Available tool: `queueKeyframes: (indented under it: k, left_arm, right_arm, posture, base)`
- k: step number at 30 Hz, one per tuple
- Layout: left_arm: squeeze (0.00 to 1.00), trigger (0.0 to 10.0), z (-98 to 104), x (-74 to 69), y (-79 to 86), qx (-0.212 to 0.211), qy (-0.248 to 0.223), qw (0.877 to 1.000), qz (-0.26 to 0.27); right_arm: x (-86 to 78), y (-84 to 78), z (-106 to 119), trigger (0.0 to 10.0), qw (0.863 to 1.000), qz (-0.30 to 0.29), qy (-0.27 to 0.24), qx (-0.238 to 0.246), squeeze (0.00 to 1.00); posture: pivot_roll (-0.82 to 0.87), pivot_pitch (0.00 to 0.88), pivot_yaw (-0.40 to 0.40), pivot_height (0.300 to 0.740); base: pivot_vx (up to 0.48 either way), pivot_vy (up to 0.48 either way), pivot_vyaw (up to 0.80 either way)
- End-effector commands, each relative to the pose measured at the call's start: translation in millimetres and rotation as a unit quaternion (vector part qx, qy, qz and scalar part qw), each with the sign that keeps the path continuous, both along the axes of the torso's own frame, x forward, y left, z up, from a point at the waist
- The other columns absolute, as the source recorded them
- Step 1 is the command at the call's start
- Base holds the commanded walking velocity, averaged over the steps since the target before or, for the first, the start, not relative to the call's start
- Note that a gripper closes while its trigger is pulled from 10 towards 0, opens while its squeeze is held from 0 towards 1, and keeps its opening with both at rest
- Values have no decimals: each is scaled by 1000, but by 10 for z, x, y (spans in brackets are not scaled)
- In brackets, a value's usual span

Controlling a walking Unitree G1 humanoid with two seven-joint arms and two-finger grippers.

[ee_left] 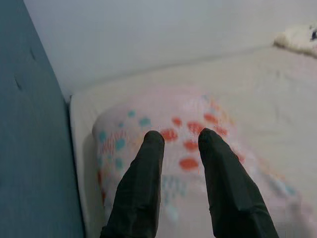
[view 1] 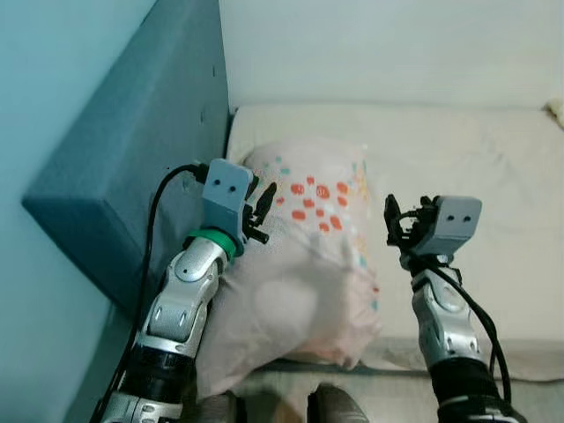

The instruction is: Clean up the room

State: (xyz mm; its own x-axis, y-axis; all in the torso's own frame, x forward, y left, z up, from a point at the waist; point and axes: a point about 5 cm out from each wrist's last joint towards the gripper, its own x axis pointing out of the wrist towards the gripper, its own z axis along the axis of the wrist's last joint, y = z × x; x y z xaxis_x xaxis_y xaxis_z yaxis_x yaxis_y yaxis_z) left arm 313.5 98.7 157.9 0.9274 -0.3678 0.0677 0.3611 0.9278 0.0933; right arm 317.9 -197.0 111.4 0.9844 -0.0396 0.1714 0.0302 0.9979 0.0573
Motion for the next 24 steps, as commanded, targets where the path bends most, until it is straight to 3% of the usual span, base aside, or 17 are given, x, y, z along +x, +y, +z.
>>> queueKeyframes:
  k: [1,9,13,15,17,19,20,22,23,24]
  left_arm:
    - [0,10000,-116,-35,10,17,21,1000,-7]
    - [0,10000,-244,-130,84,56,41,996,-49]
    - [0,10000,-229,-152,128,72,40,994,-77]
    - [0,10000,-156,-161,210,82,35,990,-105]
    - [0,10000,-29,-204,361,101,32,982,-159]
    - [0,10000,58,-273,474,123,34,970,-207]
    - [0,10000,58,-273,474,123,34,970,-207]
    - [0,10000,88,-395,596,163,48,950,-262]
    - [0,10000,88,-395,596,163,48,950,-262]
    - [0,10000,42,-564,688,210,74,921,-321]
  right_arm:
    - [-35,-23,-67,10000,1000,-1,12,-5,0]
    - [-93,-80,-114,10000,999,3,23,-29,0]
    - [-113,-91,-75,10000,995,46,23,-85,0]
    - [-146,-52,8,10000,982,129,23,-138,0]
    - [-264,7,137,10000,953,242,33,-179,0]
    - [-394,52,229,10000,927,317,44,-198,0]
    - [-394,52,229,10000,927,317,44,-198,0]
    - [-574,55,265,10000,894,381,69,-227,0]
    - [-574,55,265,10000,894,381,69,-227,0]
    - [-837,12,212,10000,845,450,118,-265,0]
  posture:
    - [-21,9,55,610]
    - [-24,13,62,580]
    - [-28,15,69,570]
    - [-31,16,70,570]
    - [-31,22,71,570]
    - [-32,23,71,570]
    - [-32,23,71,570]
    - [-37,34,69,570]
    - [-37,34,69,570]
    - [-38,40,70,570]
  base:
    - [0,0,0]
    - [0,0,0]
    - [0,0,0]
    - [0,0,0]
    - [0,0,0]
    - [0,0,0]
    - [0,0,0]
    - [0,0,0]
    - [0,0,0]
    - [0,0,0]
